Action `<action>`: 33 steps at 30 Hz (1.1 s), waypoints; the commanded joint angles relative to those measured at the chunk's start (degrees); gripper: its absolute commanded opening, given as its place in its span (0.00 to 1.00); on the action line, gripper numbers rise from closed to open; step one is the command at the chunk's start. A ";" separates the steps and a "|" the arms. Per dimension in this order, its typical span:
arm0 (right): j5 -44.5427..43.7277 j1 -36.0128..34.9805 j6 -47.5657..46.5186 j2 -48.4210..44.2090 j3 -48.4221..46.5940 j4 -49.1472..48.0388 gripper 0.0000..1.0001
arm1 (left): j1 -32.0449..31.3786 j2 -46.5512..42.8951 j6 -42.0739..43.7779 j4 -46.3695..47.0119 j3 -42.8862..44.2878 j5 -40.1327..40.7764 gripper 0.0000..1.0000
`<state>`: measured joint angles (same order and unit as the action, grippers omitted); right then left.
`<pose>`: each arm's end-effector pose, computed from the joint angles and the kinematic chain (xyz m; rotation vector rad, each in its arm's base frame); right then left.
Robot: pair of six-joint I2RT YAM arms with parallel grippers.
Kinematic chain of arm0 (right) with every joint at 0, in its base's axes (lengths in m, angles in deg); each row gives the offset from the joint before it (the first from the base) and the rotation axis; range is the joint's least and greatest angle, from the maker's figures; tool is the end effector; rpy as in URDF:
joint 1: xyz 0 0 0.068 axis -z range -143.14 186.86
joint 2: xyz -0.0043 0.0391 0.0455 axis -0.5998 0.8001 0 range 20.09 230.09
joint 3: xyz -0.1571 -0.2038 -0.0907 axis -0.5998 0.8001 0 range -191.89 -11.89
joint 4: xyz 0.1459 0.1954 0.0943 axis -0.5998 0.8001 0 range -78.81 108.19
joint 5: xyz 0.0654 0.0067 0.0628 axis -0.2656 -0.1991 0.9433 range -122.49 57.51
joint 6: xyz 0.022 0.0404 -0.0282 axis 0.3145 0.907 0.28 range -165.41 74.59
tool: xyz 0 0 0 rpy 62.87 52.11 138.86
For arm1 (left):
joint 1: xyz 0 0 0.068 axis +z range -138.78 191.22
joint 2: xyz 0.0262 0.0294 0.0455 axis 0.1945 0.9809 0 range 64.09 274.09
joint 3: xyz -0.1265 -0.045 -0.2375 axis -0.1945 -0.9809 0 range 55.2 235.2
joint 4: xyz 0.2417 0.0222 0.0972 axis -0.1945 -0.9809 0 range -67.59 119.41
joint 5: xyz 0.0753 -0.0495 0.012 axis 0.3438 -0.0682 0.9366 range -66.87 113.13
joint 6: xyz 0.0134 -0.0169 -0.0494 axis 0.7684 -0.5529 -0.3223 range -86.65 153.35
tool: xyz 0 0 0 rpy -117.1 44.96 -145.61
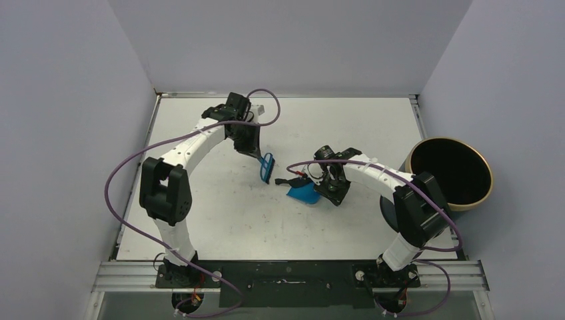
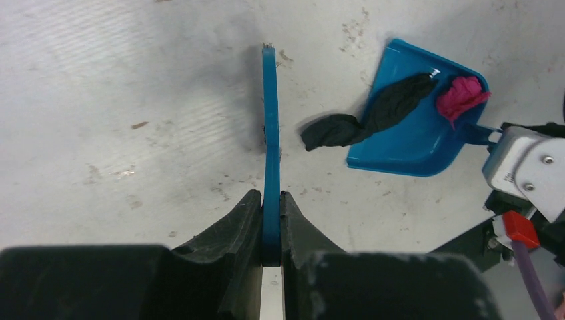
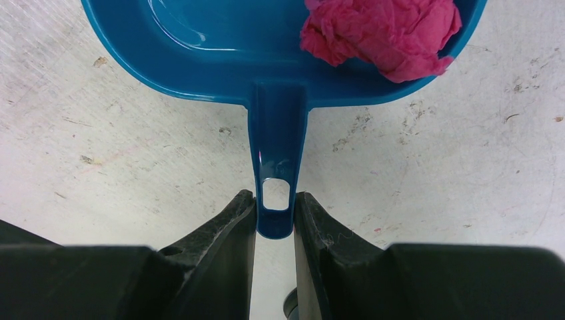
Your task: Sweep away the paper scraps from the table
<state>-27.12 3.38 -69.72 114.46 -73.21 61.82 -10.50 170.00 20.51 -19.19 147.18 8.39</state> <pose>0.2403 0.1629 0.1846 -1.4735 2.6536 0.1552 0.3632 -0.1543 0.2706 0.2951 2.6959 -0.5316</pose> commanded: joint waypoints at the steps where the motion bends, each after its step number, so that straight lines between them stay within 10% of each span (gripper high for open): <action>1: -0.67 -0.37 0.82 -1.63 -0.30 -0.13 0.05 | -2.14 1.31 -0.32 0.54 1.93 -9.19 0.00; 12: 0.68 -0.36 1.01 -1.47 -0.16 -0.70 0.05 | -4.58 2.28 -5.32 7.88 -0.22 -20.66 0.00; 33: 6.93 -0.34 0.07 -3.45 0.98 -0.66 0.05 | -3.36 -0.44 -3.01 6.48 -0.35 -6.21 0.00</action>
<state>-23.38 3.38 -69.13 114.28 -72.25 61.34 -14.08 172.62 16.10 -13.68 146.72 -0.51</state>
